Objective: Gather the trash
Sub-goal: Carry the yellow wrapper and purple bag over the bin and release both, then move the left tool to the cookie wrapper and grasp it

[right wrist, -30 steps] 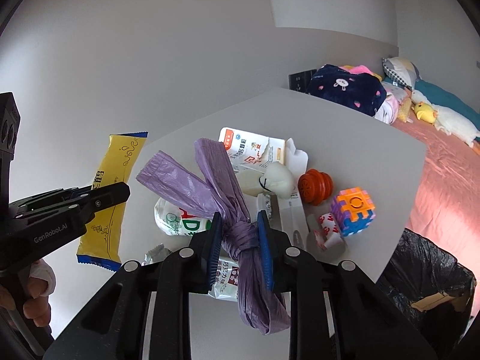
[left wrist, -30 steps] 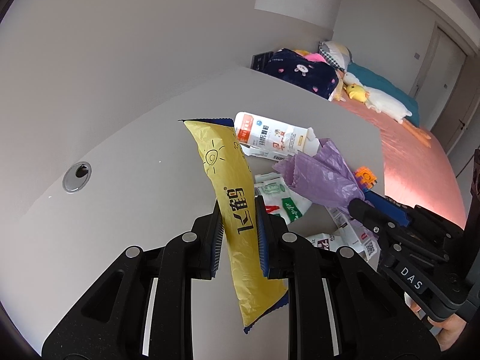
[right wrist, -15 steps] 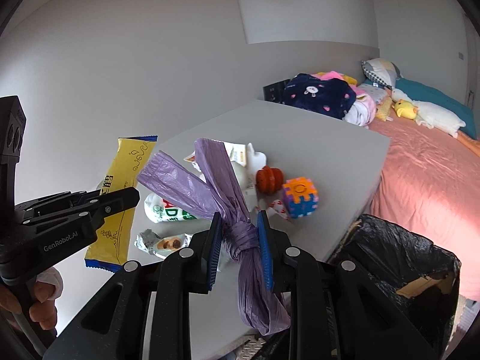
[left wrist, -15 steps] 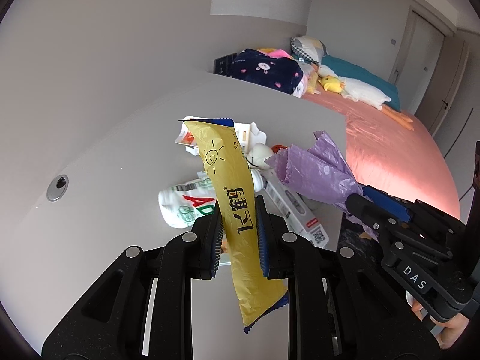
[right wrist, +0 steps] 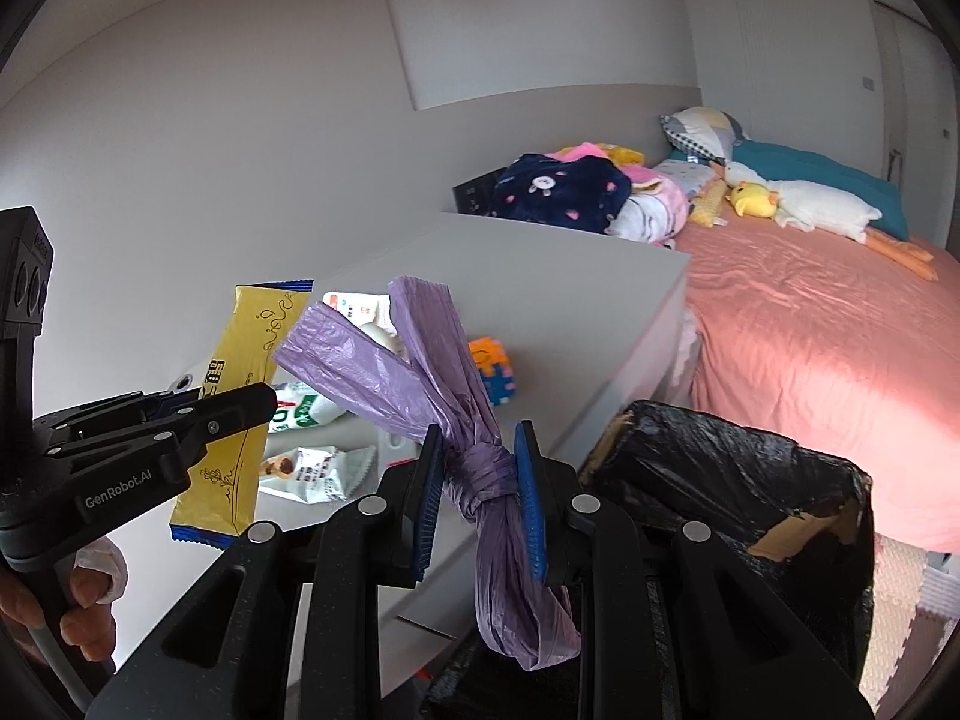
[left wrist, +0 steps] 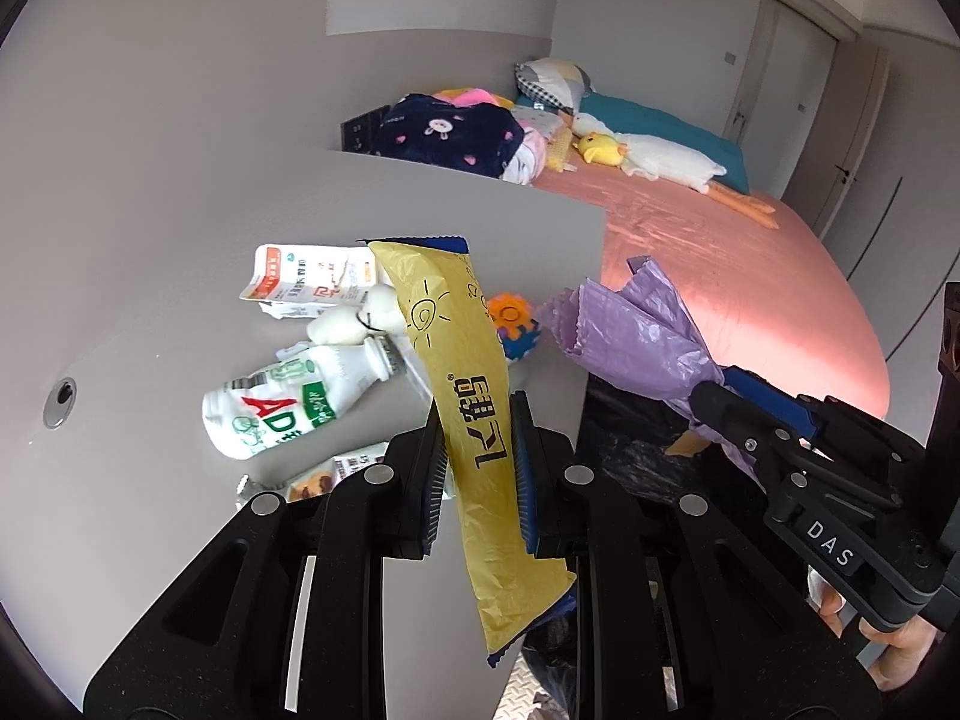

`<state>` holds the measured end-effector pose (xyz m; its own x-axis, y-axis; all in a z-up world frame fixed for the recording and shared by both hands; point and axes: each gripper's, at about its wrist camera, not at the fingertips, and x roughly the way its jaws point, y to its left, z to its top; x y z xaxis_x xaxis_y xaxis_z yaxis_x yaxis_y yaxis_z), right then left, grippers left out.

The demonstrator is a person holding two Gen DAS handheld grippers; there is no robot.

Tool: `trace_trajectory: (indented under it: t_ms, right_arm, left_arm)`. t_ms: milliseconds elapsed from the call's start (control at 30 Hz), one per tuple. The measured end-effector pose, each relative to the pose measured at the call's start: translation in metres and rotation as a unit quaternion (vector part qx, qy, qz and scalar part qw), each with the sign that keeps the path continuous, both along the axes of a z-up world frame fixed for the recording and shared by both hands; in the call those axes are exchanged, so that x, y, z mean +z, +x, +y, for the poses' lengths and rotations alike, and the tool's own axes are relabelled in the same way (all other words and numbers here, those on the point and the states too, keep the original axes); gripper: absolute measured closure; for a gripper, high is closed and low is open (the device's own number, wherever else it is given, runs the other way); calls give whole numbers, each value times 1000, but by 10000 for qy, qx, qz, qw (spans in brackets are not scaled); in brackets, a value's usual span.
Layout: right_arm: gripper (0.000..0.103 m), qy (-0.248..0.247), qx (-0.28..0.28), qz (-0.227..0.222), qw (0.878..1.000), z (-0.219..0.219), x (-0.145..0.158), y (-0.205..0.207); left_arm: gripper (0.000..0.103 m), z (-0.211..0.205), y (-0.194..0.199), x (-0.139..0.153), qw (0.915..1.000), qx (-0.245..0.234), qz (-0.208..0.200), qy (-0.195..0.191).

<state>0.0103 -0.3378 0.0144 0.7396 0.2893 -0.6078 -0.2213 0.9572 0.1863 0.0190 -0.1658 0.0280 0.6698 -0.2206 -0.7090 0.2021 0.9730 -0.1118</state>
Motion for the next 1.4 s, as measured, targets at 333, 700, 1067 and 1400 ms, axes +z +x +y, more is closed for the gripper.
trace_trajectory:
  t_ms: [333, 700, 1067, 1400]
  right_arm:
    - [78, 54, -506, 9, 9987, -46, -2, -14]
    - [78, 111, -1190, 128, 9928, -99, -11, -29]
    - [12, 191, -2527, 235, 9671, -155, -20, -40]
    - [12, 285, -2409, 230, 9699, -150, -21, -38]
  left_arm:
    - [84, -49, -2, -3, 9988, -489, 43, 67]
    - [84, -101, -1, -18, 9929, -1158, 240, 150]
    - [6, -149, -9, -45, 9798, -1868, 324, 631]
    - [6, -132, -10, -41, 9815, -1802, 259, 587]
